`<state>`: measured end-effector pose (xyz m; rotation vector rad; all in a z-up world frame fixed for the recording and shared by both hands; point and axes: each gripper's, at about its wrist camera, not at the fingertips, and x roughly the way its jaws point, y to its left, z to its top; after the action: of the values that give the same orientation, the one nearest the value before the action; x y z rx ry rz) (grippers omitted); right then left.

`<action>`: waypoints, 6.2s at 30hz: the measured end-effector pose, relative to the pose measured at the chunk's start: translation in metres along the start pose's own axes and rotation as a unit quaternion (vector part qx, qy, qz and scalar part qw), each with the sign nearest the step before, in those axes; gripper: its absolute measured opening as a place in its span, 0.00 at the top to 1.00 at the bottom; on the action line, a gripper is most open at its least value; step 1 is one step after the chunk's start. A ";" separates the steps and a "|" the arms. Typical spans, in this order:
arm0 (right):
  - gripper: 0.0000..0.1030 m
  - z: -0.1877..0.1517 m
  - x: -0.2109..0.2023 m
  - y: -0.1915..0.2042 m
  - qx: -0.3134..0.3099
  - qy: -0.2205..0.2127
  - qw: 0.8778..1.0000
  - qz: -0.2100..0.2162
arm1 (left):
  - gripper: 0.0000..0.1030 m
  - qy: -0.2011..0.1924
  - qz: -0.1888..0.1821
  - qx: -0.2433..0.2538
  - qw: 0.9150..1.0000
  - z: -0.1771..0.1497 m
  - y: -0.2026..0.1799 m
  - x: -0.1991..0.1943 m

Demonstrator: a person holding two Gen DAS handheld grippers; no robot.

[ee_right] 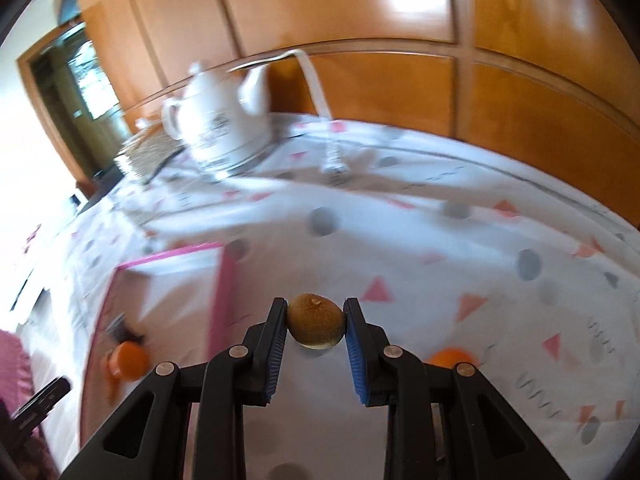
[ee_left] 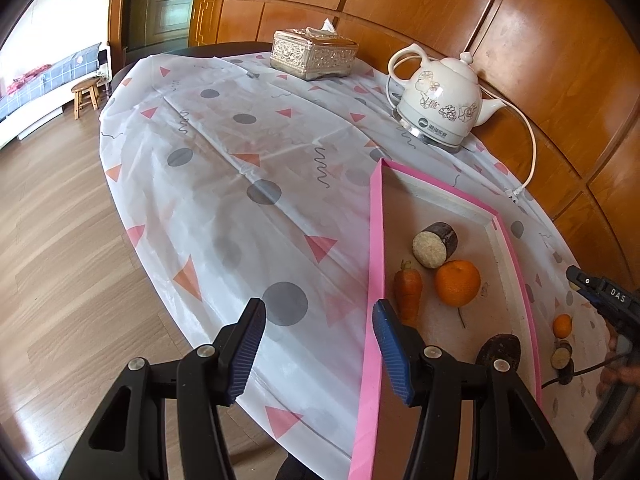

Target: Organize fruits

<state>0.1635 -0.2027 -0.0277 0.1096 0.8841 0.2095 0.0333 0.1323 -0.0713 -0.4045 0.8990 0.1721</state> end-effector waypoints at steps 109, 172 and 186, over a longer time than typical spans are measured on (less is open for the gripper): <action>0.45 -0.217 -0.146 -0.248 0.316 -0.058 0.874 -0.364 | 0.45 0.043 -0.161 0.274 0.947 -0.040 -0.206 -0.009; 0.29 -0.215 -0.140 -0.243 0.301 -0.051 0.884 -0.355 | 0.70 0.120 -0.206 0.376 0.896 -0.123 -0.278 0.048; 0.27 -0.212 -0.139 -0.244 0.293 -0.041 0.886 -0.356 | 0.70 0.097 -0.226 0.365 0.898 -0.114 -0.257 0.007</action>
<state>-0.0534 -0.4698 -0.1011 0.3423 0.8272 -0.7571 0.0353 -0.1494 -0.0709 0.0871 0.9700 -0.6361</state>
